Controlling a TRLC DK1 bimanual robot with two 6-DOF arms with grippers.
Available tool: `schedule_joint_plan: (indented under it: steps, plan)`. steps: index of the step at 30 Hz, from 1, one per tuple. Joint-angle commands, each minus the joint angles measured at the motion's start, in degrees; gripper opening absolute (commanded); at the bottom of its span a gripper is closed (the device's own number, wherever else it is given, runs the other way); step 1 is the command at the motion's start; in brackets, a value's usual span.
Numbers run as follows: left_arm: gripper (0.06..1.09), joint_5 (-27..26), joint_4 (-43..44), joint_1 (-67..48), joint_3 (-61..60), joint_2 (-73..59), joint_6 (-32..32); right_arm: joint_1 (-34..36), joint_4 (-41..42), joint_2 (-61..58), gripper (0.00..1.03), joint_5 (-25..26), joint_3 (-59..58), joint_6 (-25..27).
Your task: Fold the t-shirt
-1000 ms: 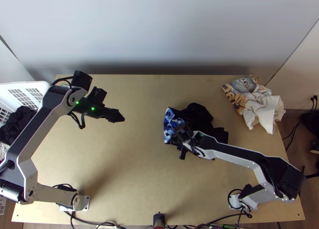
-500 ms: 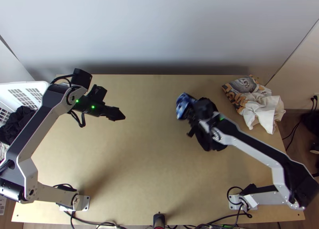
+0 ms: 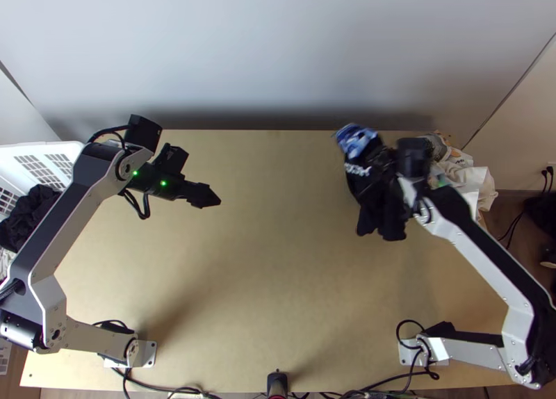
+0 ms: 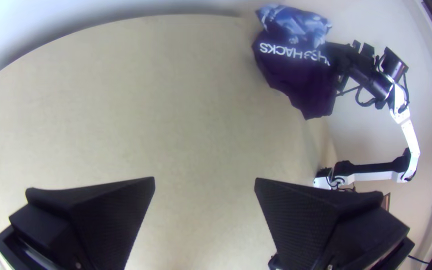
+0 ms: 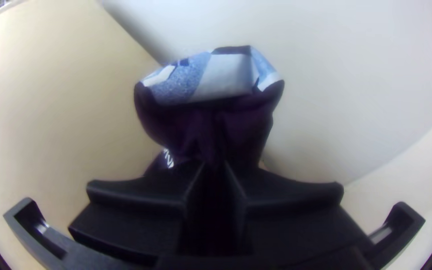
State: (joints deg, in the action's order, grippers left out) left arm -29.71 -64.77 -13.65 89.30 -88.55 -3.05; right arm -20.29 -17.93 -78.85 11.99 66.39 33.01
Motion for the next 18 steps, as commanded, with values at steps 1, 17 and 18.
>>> schedule_joint_plan:
  steps: [1,17,18]
  plan:
    - [1.03,0.01,-0.79,-0.59,0.44,0.40,-0.03,9.13,0.79,4.41,0.03,-0.56,3.31,-0.32]
    - [1.03,0.01,-1.14,-3.05,0.18,0.57,0.15,37.87,8.44,3.44,0.03,-8.03,9.28,4.95]
    - [1.03,0.01,-1.23,-3.05,0.09,0.66,0.15,39.72,9.23,2.91,0.03,-8.47,9.28,5.57]
